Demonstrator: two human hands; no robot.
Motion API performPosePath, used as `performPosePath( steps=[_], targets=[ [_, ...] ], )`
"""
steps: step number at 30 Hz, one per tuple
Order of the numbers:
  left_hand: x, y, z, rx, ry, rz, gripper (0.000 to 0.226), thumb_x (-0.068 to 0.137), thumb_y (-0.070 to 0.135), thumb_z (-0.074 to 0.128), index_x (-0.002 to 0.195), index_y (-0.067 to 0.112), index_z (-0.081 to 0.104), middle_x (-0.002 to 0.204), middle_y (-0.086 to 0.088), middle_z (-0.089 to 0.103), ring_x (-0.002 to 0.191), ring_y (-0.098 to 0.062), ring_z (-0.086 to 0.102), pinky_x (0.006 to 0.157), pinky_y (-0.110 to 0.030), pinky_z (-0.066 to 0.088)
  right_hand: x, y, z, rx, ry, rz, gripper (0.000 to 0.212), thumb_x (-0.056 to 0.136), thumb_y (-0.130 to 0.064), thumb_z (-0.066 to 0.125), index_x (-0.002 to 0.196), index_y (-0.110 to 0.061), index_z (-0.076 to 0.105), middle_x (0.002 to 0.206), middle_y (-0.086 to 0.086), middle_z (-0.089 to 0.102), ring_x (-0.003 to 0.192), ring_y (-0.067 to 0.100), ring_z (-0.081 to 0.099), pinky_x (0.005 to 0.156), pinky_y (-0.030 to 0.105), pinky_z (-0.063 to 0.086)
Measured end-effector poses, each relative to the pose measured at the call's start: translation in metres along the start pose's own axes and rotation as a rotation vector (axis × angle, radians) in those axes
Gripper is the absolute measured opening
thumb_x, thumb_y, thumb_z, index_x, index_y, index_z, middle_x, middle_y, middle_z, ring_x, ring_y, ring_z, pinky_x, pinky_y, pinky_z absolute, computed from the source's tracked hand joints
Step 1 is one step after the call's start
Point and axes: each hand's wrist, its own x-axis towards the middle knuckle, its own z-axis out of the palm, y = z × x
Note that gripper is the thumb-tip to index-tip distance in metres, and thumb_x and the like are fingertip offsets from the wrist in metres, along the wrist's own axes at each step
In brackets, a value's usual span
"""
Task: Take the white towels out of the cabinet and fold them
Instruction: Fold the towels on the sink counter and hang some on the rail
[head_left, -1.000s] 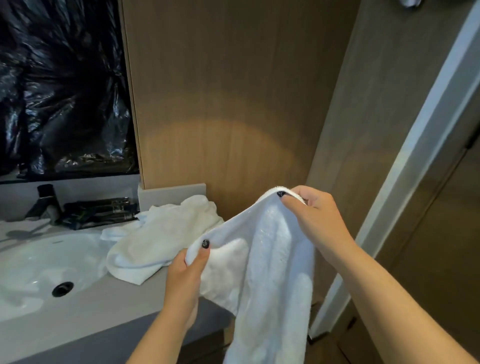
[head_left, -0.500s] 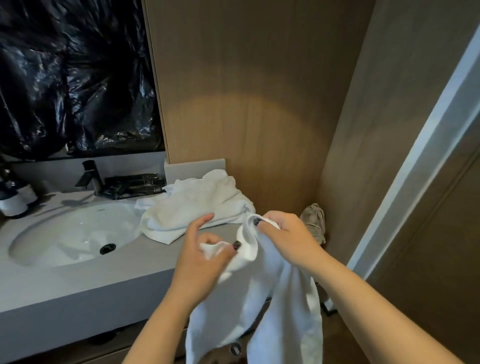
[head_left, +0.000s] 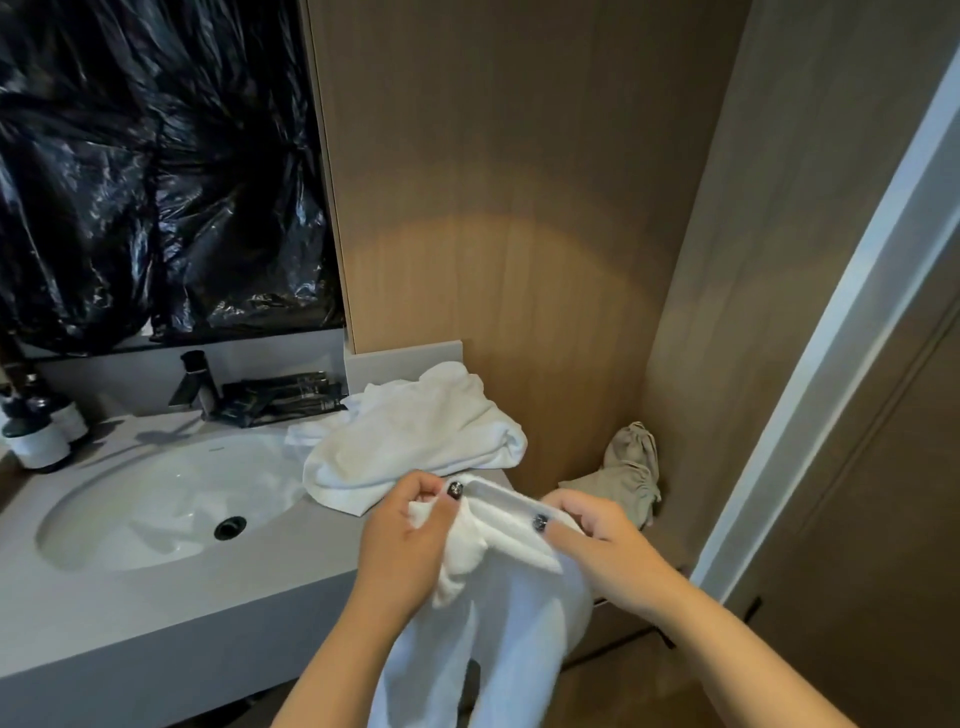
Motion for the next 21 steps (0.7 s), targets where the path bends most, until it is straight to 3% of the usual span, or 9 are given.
performPosePath(
  steps=[5, 8, 11, 14, 18, 21],
  targets=[
    [0.009, -0.003, -0.015, 0.051, 0.087, -0.046, 0.018, 0.093, 0.022, 0.065, 0.076, 0.024, 0.063, 0.068, 0.018, 0.064, 0.060, 0.000, 0.054, 0.054, -0.015, 0.040, -0.017, 0.018, -0.020, -0.068, 0.183, 0.104, 0.010, 0.092, -0.014, 0.066, 0.087, -0.007, 0.069, 0.084, 0.017, 0.065, 0.075, 0.018, 0.056, 0.066, 0.026, 0.042],
    [0.009, 0.007, -0.015, 0.165, 0.048, -0.008, 0.019, 0.087, 0.019, 0.069, 0.088, 0.038, 0.063, 0.085, 0.029, 0.064, 0.080, 0.013, 0.056, 0.063, -0.009, 0.038, -0.018, 0.002, -0.025, -0.077, 0.190, 0.036, 0.007, 0.092, -0.016, 0.066, 0.087, -0.013, 0.071, 0.085, 0.010, 0.067, 0.075, 0.016, 0.058, 0.067, 0.027, 0.044],
    [0.000, 0.026, 0.002, 0.165, -0.173, 0.125, 0.044, 0.082, 0.020, 0.065, 0.114, 0.050, 0.057, 0.114, 0.039, 0.057, 0.105, 0.024, 0.047, 0.081, -0.003, 0.037, -0.017, -0.023, -0.022, -0.096, 0.123, -0.039, 0.008, 0.091, -0.013, 0.066, 0.091, -0.018, 0.073, 0.087, 0.004, 0.070, 0.077, 0.016, 0.060, 0.069, 0.026, 0.045],
    [-0.008, 0.035, 0.018, 0.106, -0.410, 0.208, 0.043, 0.082, 0.016, 0.063, 0.113, 0.046, 0.065, 0.113, 0.032, 0.064, 0.113, 0.013, 0.052, 0.092, -0.008, 0.039, -0.018, -0.040, -0.018, -0.199, 0.074, -0.105, 0.010, 0.088, -0.012, 0.066, 0.091, -0.019, 0.073, 0.080, -0.008, 0.068, 0.072, 0.005, 0.057, 0.066, 0.017, 0.042],
    [-0.009, 0.027, 0.017, 0.105, -0.353, 0.197, 0.030, 0.086, 0.009, 0.067, 0.093, 0.037, 0.071, 0.087, 0.021, 0.069, 0.094, 0.004, 0.060, 0.081, -0.016, 0.041, -0.025, -0.047, -0.029, -0.278, 0.105, -0.081, 0.010, 0.088, -0.014, 0.069, 0.091, -0.022, 0.074, 0.082, -0.013, 0.069, 0.079, 0.011, 0.063, 0.066, 0.022, 0.048],
    [-0.010, 0.024, 0.016, 0.051, -0.410, 0.229, 0.047, 0.086, 0.007, 0.068, 0.117, 0.042, 0.062, 0.108, 0.024, 0.068, 0.114, 0.004, 0.057, 0.096, -0.022, 0.043, -0.032, -0.050, -0.036, -0.260, 0.022, -0.066, 0.020, 0.087, -0.009, 0.068, 0.083, -0.028, 0.072, 0.075, -0.015, 0.066, 0.068, 0.004, 0.058, 0.060, 0.020, 0.043]
  ],
)
